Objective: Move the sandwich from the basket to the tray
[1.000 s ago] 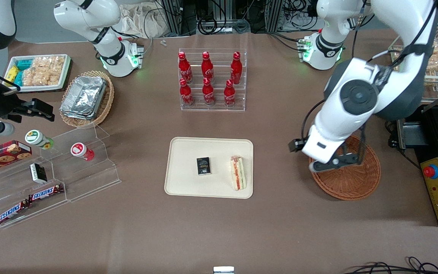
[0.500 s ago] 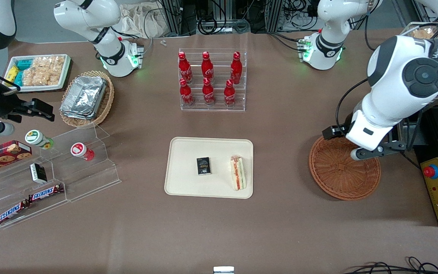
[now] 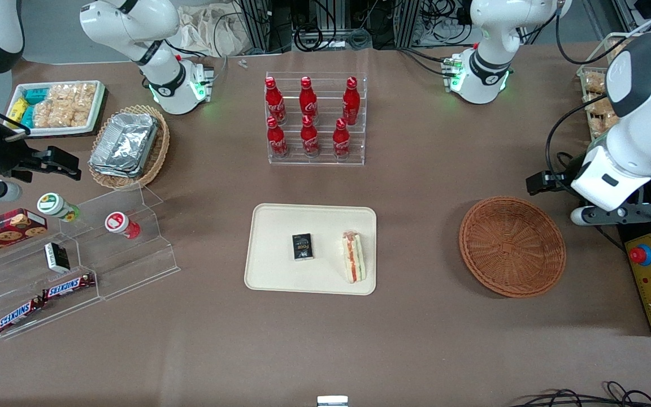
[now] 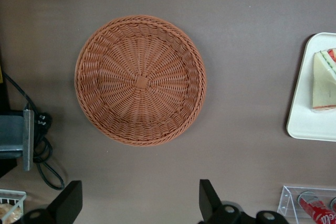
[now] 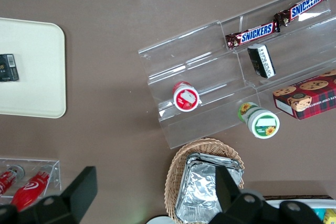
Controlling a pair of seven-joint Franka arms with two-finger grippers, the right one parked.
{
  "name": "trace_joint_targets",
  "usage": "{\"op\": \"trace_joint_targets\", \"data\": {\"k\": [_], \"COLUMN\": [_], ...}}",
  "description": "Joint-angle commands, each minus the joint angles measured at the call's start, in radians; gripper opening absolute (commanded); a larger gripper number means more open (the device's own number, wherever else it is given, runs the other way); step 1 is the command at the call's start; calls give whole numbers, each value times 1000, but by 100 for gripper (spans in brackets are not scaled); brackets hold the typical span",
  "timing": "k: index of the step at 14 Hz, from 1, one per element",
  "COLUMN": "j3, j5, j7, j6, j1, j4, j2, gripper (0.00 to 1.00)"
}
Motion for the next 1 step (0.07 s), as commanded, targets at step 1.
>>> {"op": "trace_joint_targets", "data": {"k": [1], "j3": [12], "j5": [-2], "j7": [35], "j6": [-36], "j1": [-31], "j4": [92], "j2": [64], "gripper": [100]}}
